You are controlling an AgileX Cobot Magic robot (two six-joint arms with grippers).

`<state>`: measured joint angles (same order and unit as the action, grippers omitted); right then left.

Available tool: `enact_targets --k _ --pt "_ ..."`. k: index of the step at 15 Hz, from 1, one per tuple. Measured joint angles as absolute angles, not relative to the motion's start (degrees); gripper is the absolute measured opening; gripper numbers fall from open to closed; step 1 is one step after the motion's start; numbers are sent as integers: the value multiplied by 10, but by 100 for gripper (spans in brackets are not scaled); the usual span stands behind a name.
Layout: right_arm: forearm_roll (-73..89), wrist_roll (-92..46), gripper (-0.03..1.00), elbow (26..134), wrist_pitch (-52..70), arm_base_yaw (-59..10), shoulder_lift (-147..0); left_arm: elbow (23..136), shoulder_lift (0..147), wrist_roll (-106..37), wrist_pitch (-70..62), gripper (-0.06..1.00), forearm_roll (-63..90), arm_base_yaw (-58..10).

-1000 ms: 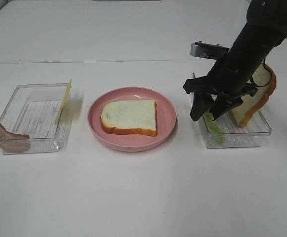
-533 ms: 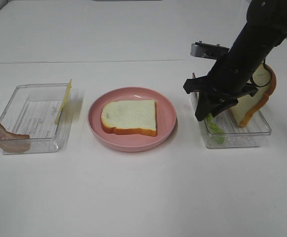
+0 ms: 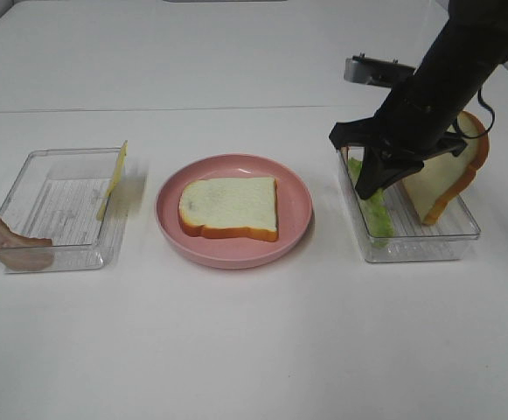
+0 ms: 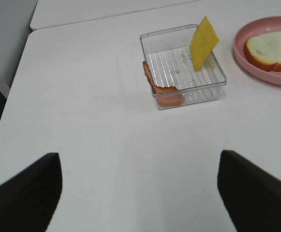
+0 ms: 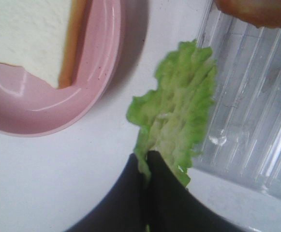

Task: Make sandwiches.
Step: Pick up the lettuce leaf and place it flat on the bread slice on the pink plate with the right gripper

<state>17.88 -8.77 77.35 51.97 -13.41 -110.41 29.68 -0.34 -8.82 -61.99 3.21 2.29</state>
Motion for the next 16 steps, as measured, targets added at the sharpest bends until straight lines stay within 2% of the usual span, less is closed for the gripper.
enact_targets --k 3,5,8,13,16 --pt "184 -57 2 773 537 -134 -1044 297 -3 -88 -620 80 32 23" --pt "268 -85 2 773 531 -142 -998 297 -3 -88 -620 80 30 23" --pt "351 -143 2 773 488 -179 -1004 297 -3 -88 -620 80 29 23" --pt "499 -207 2 775 423 -226 -1081 297 -3 -88 -620 80 29 23" --pt "557 -228 2 833 434 -229 -1156 297 -3 -88 -620 80 29 23"
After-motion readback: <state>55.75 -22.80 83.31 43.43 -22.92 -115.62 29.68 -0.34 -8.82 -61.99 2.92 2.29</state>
